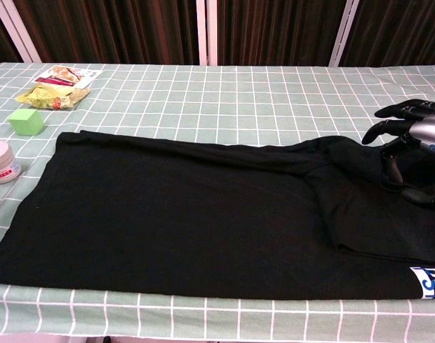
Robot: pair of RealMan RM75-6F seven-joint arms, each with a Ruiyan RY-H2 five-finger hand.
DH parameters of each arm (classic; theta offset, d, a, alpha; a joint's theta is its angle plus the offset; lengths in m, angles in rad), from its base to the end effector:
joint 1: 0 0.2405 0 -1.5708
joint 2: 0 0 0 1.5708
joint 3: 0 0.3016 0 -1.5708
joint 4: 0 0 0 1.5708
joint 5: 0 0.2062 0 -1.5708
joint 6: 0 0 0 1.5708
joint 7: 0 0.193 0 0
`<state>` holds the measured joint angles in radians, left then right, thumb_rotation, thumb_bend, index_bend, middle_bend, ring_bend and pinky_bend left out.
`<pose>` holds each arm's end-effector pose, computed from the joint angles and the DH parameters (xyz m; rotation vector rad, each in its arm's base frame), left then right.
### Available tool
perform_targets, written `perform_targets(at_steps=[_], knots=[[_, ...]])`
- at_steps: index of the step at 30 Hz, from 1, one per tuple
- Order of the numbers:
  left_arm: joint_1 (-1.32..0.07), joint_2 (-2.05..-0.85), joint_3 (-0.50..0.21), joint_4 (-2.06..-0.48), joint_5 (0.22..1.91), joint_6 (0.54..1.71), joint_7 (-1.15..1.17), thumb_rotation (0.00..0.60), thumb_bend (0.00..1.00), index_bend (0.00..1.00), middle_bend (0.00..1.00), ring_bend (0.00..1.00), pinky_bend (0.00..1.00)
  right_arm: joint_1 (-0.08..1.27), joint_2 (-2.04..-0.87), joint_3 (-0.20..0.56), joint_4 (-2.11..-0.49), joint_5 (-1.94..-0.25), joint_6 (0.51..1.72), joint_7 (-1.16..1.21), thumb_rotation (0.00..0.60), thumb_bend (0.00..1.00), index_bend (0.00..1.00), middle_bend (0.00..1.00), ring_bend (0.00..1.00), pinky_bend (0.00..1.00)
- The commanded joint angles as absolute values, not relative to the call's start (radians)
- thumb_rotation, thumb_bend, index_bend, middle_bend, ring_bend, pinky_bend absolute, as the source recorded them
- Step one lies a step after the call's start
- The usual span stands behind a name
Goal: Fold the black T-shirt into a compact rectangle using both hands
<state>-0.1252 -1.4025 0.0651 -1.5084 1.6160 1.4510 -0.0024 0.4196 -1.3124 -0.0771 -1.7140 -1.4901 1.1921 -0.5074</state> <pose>-0.3187 0.2176 0.0540 -1.5533 -1.0749 -1.0465 -0.2476 -0.2823 0.0310 1.9828 -0.6784 0.7498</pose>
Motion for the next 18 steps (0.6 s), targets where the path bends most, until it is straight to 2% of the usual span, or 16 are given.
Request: perform_targets(at_steps=[1, 3, 5, 9, 10, 12, 14, 16, 18], knots=[[-0.126, -1.406, 0.066, -1.504, 1.616, 1.447, -0.005, 0.600, 0.21, 0.26, 0.16, 0.11, 0.20, 0.415, -1.331, -0.088, -1.692, -1.491, 1.171, -0.502, 0.600, 0.48, 0.61, 0.19, 0.00, 0.00], [-0.127, -1.407, 0.067, -1.503, 1.618, 1.445, -0.004, 0.600, 0.21, 0.26, 0.16, 0.11, 0.20, 0.417, -1.343, -0.099, -1.676, -1.486, 1.143, -0.500, 0.600, 0.46, 0.57, 0.16, 0.00, 0.00], [-0.127, -1.405, 0.066, -1.504, 1.619, 1.446, -0.004, 0.600, 0.21, 0.26, 0.16, 0.11, 0.20, 0.421, -1.344, -0.116, -1.669, -1.475, 1.103, -0.523, 0.600, 0.38, 0.48, 0.12, 0.00, 0.00], [-0.125, -1.403, 0.063, -1.503, 1.617, 1.450, -0.009, 0.600, 0.21, 0.26, 0.15, 0.11, 0.20, 0.416, -1.309, -0.138, -1.698, -1.478, 1.086, -0.559, 0.600, 0.18, 0.15, 0.01, 0.00, 0.00], [-0.125, -1.402, 0.063, -1.503, 1.617, 1.451, -0.009, 0.600, 0.21, 0.26, 0.15, 0.11, 0.20, 0.411, -1.296, -0.141, -1.708, -1.490, 1.100, -0.557, 0.600, 0.15, 0.10, 0.00, 0.00, 0.00], [-0.124, -1.401, 0.062, -1.502, 1.619, 1.454, -0.008, 0.600, 0.21, 0.26, 0.15, 0.11, 0.20, 0.394, -1.260, -0.148, -1.732, -1.530, 1.147, -0.528, 0.600, 0.13, 0.07, 0.00, 0.00, 0.00], [-0.123, -1.400, 0.061, -1.502, 1.619, 1.457, -0.008, 0.600, 0.21, 0.26, 0.15, 0.11, 0.20, 0.374, -1.223, -0.152, -1.744, -1.587, 1.210, -0.468, 0.600, 0.13, 0.07, 0.01, 0.00, 0.00], [-0.121, -1.399, 0.060, -1.503, 1.619, 1.461, -0.007, 0.600, 0.21, 0.26, 0.15, 0.11, 0.20, 0.358, -1.187, -0.147, -1.748, -1.621, 1.266, -0.394, 0.600, 0.15, 0.12, 0.04, 0.00, 0.00], [-0.121, -1.400, 0.059, -1.505, 1.620, 1.463, -0.006, 0.600, 0.21, 0.26, 0.15, 0.11, 0.20, 0.350, -1.173, -0.126, -1.736, -1.619, 1.298, -0.338, 0.600, 0.18, 0.21, 0.08, 0.00, 0.00]])
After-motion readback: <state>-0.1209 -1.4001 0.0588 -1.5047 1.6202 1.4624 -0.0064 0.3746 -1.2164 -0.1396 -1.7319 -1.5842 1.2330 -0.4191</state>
